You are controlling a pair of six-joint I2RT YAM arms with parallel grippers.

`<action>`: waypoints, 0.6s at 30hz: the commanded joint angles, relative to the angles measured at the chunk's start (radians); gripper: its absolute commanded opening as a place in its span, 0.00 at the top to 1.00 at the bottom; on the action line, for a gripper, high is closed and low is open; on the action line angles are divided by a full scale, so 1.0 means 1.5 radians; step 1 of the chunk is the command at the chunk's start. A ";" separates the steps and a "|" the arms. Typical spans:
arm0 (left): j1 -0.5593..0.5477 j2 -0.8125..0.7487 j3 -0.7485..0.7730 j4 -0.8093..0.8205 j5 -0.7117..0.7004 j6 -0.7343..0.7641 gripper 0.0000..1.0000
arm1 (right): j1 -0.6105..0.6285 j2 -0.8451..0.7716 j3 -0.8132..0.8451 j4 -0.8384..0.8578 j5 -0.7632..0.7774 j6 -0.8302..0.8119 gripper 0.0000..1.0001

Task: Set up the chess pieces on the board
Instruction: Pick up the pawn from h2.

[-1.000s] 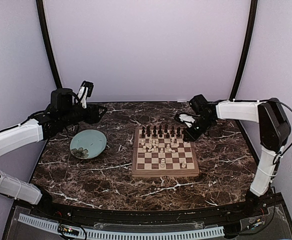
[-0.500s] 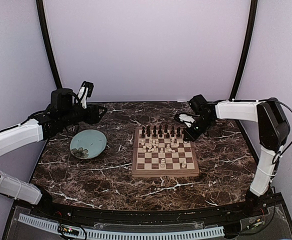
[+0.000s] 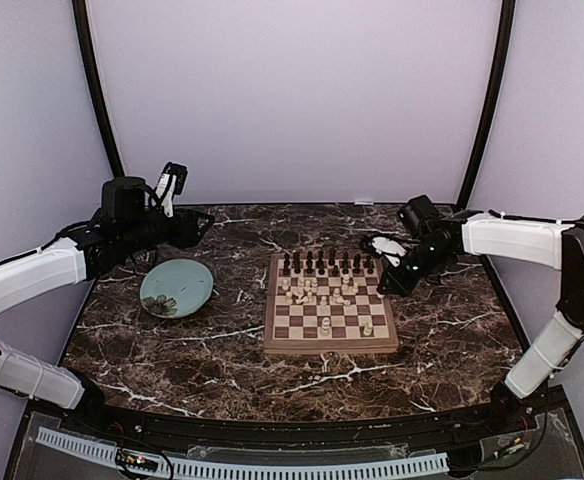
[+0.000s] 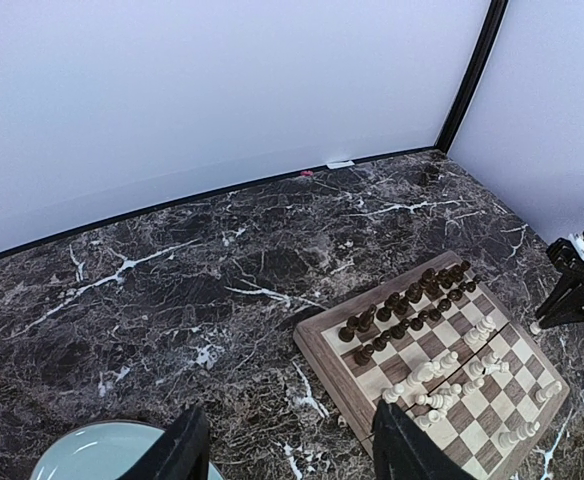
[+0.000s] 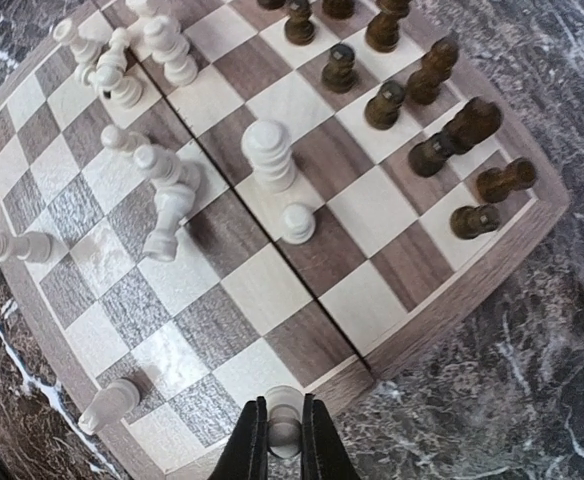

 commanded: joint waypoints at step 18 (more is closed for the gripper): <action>0.004 -0.026 0.016 -0.003 0.000 0.004 0.43 | 0.057 0.006 -0.051 -0.001 -0.010 -0.052 0.96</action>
